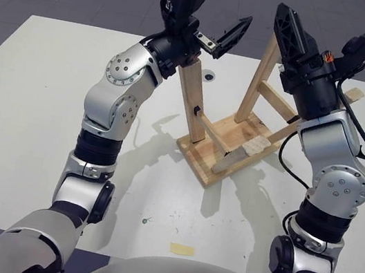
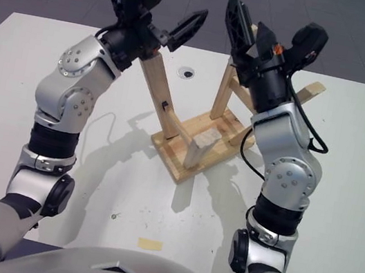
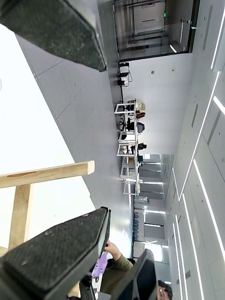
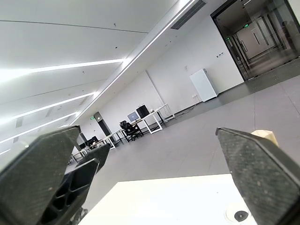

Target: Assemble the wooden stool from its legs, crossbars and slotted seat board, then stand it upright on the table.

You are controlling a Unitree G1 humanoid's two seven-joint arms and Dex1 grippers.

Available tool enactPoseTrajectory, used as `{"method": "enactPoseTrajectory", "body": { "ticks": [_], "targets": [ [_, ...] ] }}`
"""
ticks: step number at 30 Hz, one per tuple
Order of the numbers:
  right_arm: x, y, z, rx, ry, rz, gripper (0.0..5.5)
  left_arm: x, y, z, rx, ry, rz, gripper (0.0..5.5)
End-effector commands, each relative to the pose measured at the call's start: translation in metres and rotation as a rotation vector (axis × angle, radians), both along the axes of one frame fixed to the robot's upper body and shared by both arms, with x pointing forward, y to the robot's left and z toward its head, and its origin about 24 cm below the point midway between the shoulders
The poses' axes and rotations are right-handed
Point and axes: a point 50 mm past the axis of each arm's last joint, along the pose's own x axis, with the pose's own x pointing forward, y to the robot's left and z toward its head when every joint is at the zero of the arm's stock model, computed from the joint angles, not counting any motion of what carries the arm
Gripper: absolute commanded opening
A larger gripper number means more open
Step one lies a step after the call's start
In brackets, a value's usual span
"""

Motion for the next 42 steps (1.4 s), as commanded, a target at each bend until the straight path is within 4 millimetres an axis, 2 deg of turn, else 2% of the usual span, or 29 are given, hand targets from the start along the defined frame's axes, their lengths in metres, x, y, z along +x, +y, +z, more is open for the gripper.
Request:
{"method": "enactPoseTrajectory", "body": {
  "ticks": [1, 4, 7, 9, 12, 15, 18, 19, 22, 25, 29, 31, 34, 37, 39, 42],
  "targets": [
    [0.001, -0.010, 0.033, 0.100, -0.122, -0.038, 5.40, 0.001, 0.004, -0.009, -0.014, 0.090, 0.049, 5.37],
    [0.009, -0.041, 0.061, 0.129, -0.206, -0.198, 5.40, -0.002, 0.019, 0.027, -0.107, -0.005, 0.106, 5.37],
    [0.020, -0.077, 0.073, 0.017, -0.225, -0.402, 5.40, -0.006, 0.048, 0.064, -0.204, -0.106, 0.209, 5.37],
    [0.027, -0.098, 0.068, -0.134, -0.176, -0.533, 5.40, -0.009, 0.071, 0.080, -0.246, -0.149, 0.291, 5.37],
    [0.038, -0.125, 0.041, -0.342, -0.036, -0.684, 5.40, -0.012, 0.098, 0.086, -0.246, -0.175, 0.391, 5.37],
    [0.042, -0.136, 0.010, -0.510, 0.074, -0.723, 5.40, -0.008, 0.115, 0.066, -0.172, -0.121, 0.492, 5.37],
    [0.042, -0.126, -0.012, -0.640, 0.126, -0.608, 5.40, -0.010, 0.116, 0.038, -0.118, -0.043, 0.517, 5.37],
    [0.040, -0.115, -0.018, -0.685, 0.132, -0.483, 5.40, -0.012, 0.116, 0.031, -0.099, -0.027, 0.523, 5.37],
    [0.028, -0.091, -0.028, -0.745, 0.139, -0.201, 5.40, -0.018, 0.115, 0.013, -0.075, 0.023, 0.533, 5.37],
    [0.013, -0.070, -0.029, -0.718, 0.129, 0.006, 5.40, -0.022, 0.117, 0.004, -0.031, 0.038, 0.548, 5.37],
    [0.012, -0.058, -0.024, -0.643, 0.103, 0.021, 5.40, -0.022, 0.126, 0.004, -0.015, 0.034, 0.581, 5.37],
    [0.016, -0.063, -0.024, -0.632, 0.094, -0.030, 5.40, -0.023, 0.132, 0.004, -0.006, 0.029, 0.593, 5.37],
    [0.022, -0.084, -0.023, -0.583, 0.063, -0.134, 5.40, -0.028, 0.147, 0.001, 0.021, 0.016, 0.618, 5.37],
    [0.027, -0.120, -0.027, -0.509, 0.063, -0.304, 5.40, -0.042, 0.172, -0.023, 0.127, 0.070, 0.634, 5.37],
    [0.029, -0.143, -0.037, -0.579, 0.088, -0.417, 5.40, -0.059, 0.181, -0.042, 0.206, 0.139, 0.587, 5.37],
    [0.015, -0.166, -0.052, -0.744, 0.111, -0.463, 5.40, -0.075, 0.187, -0.067, 0.369, 0.261, 0.446, 5.37]
  ]
}}
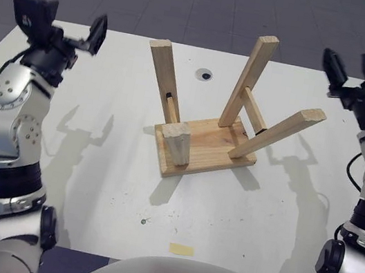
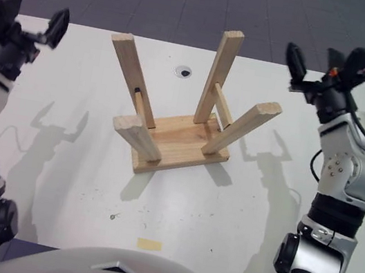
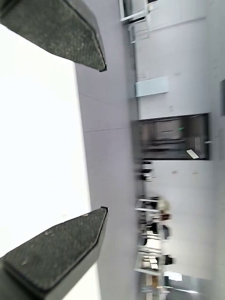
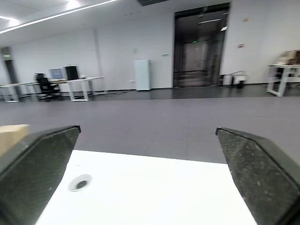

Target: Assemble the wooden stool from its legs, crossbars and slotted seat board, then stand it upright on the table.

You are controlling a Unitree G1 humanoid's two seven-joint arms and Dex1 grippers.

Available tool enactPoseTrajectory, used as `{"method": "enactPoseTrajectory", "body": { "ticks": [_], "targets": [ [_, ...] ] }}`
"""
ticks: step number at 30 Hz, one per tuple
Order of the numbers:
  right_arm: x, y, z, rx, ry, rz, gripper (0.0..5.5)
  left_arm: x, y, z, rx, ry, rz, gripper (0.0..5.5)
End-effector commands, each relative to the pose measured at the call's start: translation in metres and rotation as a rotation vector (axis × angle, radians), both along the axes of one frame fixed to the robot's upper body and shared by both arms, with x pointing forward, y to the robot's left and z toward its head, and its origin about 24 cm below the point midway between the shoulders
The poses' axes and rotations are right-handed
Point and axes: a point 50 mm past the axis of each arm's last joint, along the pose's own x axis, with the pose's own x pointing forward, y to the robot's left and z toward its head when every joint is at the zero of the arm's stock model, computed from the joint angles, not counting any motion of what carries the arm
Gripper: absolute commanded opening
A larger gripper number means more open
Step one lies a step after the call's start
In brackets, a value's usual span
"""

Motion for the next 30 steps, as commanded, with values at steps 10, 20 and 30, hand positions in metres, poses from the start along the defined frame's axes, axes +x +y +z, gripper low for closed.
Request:
{"method": "enactPoseTrajectory", "body": {
  "ticks": [10, 20, 30],
  "targets": [
    [-0.062, -0.026, -0.064, -0.732, 0.362, 0.470, 5.40, -0.071, -0.044, -0.043, 0.271, 0.450, -0.742, 5.37],
    [-0.069, 0.048, -0.091, -0.530, 0.347, 0.808, 5.40, -0.058, -0.111, -0.048, 0.225, 0.358, -0.937, 5.37],
    [-0.096, 0.073, -0.082, -0.324, 0.421, 0.976, 5.40, -0.023, -0.087, -0.059, 0.307, 0.337, -0.737, 5.37]
  ]
}}
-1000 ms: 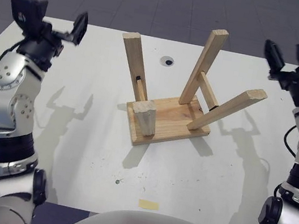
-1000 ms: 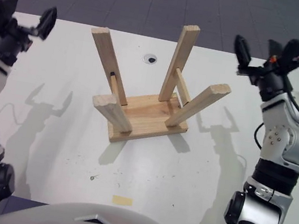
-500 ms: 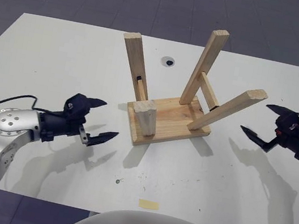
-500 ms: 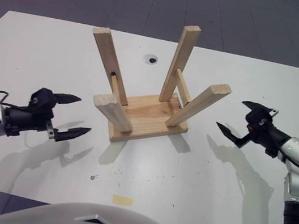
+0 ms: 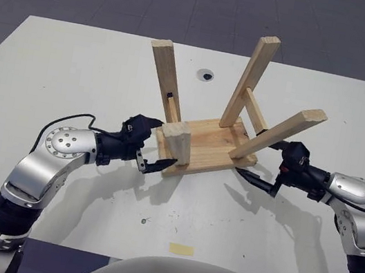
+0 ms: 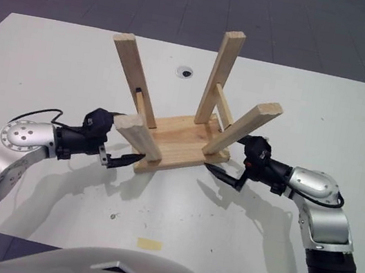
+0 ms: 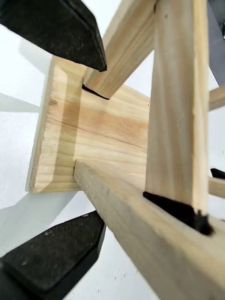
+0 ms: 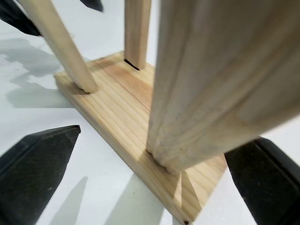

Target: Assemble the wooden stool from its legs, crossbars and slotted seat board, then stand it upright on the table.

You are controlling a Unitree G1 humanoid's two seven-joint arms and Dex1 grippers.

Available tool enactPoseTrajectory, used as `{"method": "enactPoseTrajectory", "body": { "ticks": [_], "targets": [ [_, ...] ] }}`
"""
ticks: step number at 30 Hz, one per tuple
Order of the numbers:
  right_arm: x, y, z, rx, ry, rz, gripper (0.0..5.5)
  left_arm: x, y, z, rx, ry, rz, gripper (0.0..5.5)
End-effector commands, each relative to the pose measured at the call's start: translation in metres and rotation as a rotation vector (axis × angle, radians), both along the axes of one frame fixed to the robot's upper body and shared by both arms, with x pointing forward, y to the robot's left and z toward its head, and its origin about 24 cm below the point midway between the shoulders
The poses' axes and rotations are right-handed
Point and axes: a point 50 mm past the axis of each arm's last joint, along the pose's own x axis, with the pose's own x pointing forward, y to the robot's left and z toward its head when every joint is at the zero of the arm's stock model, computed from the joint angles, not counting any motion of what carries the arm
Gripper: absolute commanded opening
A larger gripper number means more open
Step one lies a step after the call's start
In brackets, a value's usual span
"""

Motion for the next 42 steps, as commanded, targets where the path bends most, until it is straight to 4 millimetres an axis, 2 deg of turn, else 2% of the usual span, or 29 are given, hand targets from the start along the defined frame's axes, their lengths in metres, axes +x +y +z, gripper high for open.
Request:
{"method": "enactPoseTrajectory", "body": {
  "ticks": [1, 3, 7, 12, 16, 19, 23, 32, 34, 36, 42],
  "targets": [
    [-0.017, -0.001, 0.001, 0.008, 0.102, 0.025, 5.40, 0.015, 0.009, 0.004, 0.019, -0.044, 0.057, 5.37],
    [-0.019, 0.000, 0.000, 0.013, 0.115, 0.012, 5.40, 0.017, 0.008, 0.004, 0.018, -0.044, 0.042, 5.37],
    [-0.011, -0.002, -0.003, -0.008, 0.037, -0.067, 5.40, 0.016, 0.006, 0.008, -0.009, -0.025, -0.002, 5.37],
    [-0.006, -0.003, -0.008, 0.052, 0.044, -0.134, 5.40, 0.021, 0.001, 0.009, -0.131, 0.073, -0.083, 5.37],
    [0.002, 0.000, -0.012, 0.108, 0.082, -0.123, 5.40, 0.032, 0.002, 0.003, -0.107, 0.104, -0.126, 4.79],
    [0.005, 0.002, -0.017, 0.116, 0.101, -0.117, 4.90, 0.040, -0.003, -0.003, -0.112, 0.135, -0.164, 4.24],
    [0.015, 0.007, -0.020, 0.157, 0.157, -0.085, 4.25, 0.040, -0.003, -0.013, -0.095, 0.179, -0.187, 3.56],
    [0.008, 0.007, -0.025, 0.202, 0.329, -0.034, 2.69, 0.037, -0.002, -0.020, -0.153, 0.261, -0.184, 1.94],
    [0.006, 0.008, -0.022, 0.240, 0.379, -0.016, 2.34, 0.035, -0.003, -0.017, -0.182, 0.288, -0.190, 1.61],
    [0.005, 0.009, -0.015, 0.303, 0.422, -0.006, 2.05, 0.031, -0.004, -0.012, -0.236, 0.331, -0.197, 1.59],
    [0.003, 0.015, 0.012, 0.606, 0.528, -0.013, 1.84, 0.015, 0.006, 0.020, -0.447, 0.499, -0.208, 1.33]
  ]
}}
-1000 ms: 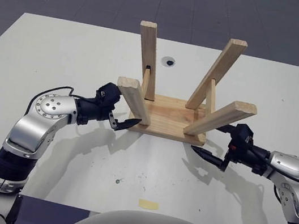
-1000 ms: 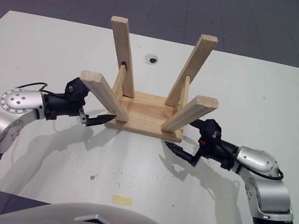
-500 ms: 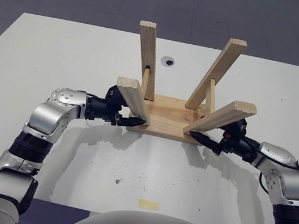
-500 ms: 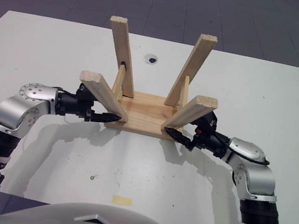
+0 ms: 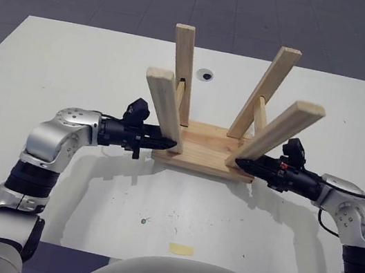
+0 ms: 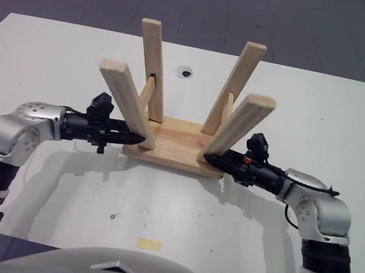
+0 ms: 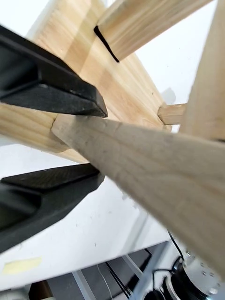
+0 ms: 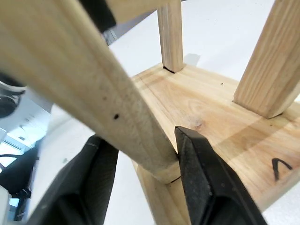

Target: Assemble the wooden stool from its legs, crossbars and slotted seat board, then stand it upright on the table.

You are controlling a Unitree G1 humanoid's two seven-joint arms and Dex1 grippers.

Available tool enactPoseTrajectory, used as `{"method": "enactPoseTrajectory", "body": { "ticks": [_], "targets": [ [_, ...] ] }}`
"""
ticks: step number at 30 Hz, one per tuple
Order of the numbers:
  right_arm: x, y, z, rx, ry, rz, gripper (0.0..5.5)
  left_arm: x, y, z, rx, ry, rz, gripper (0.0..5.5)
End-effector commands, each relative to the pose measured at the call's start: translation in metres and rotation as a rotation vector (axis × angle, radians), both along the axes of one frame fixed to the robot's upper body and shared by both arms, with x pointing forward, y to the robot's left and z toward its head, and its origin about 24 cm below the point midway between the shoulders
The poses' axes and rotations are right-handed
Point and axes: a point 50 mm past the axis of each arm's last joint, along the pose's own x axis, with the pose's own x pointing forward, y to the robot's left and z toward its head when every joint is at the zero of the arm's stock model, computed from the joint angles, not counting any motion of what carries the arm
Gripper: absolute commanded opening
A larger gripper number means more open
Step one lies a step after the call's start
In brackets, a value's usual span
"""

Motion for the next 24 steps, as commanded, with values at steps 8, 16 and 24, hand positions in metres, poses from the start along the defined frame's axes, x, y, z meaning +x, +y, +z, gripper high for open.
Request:
{"method": "enactPoseTrajectory", "body": {
  "ticks": [8, 16, 24],
  "targets": [
    [0.007, 0.017, 0.023, 0.324, 0.135, -0.230, 1.86, 0.005, 0.011, 0.029, -0.213, 0.208, 0.205, 1.17],
    [0.014, 0.001, 0.016, 0.272, 0.115, -0.391, 3.19, 0.027, 0.033, 0.018, -0.131, 0.108, 0.371, 2.38],
    [0.006, -0.030, 0.018, -0.024, -0.142, -0.391, 4.56, 0.017, 0.070, 0.052, -0.066, -0.142, 0.381, 3.80]
  ]
}}
